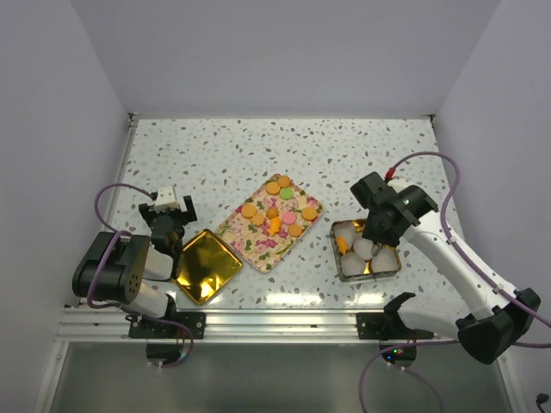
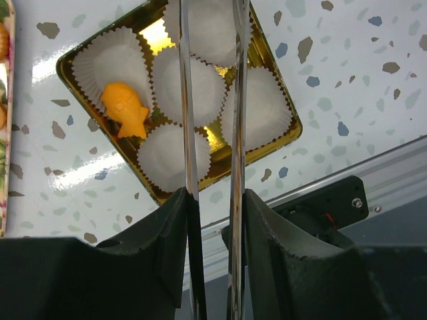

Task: Pack the cookies

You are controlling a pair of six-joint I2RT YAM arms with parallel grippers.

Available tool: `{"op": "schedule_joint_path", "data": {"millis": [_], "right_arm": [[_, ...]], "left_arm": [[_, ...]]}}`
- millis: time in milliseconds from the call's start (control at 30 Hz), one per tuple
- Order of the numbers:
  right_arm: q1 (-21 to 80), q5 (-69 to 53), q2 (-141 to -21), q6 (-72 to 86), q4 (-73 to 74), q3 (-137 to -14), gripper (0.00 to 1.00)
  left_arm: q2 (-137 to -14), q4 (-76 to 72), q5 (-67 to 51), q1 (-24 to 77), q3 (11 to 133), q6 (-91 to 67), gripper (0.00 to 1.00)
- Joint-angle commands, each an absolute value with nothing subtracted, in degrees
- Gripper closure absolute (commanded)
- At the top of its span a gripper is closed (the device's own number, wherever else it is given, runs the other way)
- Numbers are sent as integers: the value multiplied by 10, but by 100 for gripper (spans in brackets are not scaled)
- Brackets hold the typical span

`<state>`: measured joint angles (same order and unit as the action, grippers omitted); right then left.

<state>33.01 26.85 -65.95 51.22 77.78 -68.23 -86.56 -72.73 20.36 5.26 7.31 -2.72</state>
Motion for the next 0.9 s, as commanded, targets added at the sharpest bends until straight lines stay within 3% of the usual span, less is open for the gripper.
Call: {"op": "schedule_joint_path", "data": {"millis": [0,633,867], "right_arm": [[319,272,-639,519,854,-676,62],[317,235,-628,504,862,-679,59],[317,235,-602,499,886,-689,43]], "left_arm": [[-867,-802,216,52,84,-19,0],[-867,-802,216,53,84,-18,0],[-867,-802,215,53,84,-19,0]]}}
